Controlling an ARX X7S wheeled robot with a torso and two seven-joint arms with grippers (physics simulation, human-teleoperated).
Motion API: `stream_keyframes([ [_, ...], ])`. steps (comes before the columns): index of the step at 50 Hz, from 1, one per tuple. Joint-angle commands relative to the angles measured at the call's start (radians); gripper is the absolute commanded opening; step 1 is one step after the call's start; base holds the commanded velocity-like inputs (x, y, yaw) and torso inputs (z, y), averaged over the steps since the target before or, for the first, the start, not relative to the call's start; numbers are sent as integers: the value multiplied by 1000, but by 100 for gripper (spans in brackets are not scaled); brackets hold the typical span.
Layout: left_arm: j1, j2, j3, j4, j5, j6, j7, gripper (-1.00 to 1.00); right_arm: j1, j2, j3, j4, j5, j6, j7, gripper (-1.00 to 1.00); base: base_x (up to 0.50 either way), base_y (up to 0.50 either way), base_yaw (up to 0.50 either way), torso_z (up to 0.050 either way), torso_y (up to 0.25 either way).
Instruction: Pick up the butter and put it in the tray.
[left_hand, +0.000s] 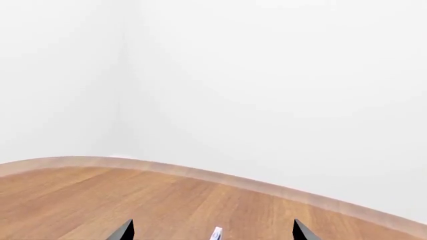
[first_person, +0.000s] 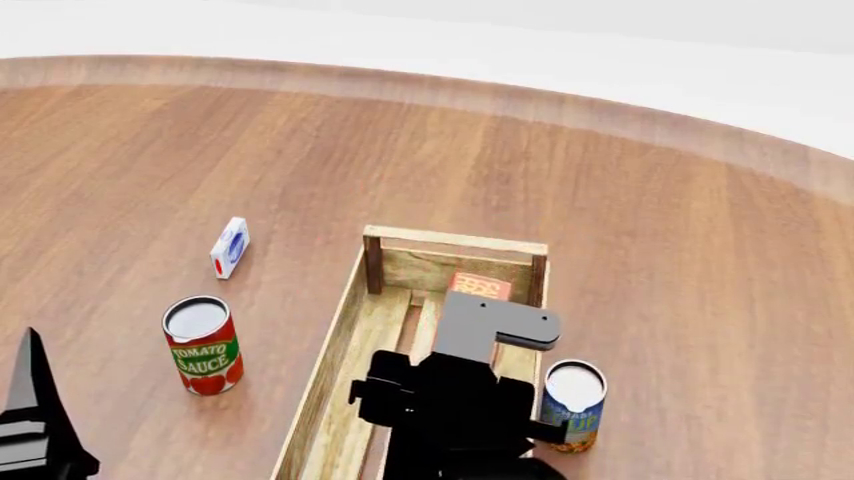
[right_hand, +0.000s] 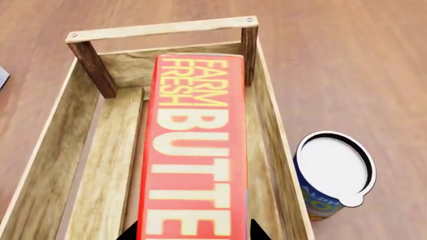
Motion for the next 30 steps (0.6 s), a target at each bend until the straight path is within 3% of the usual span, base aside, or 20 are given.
stream_keyframes([
  [1,6,17,-31,11,-17,18,49,100,21,-22,15,-2,-82,4,-25,-100,0,0,0,0,0],
  [30,3,7,-42,19,-39,13,36,100,52,-22,12,-35,-53,89,-34,-100,0,0,0,0,1],
])
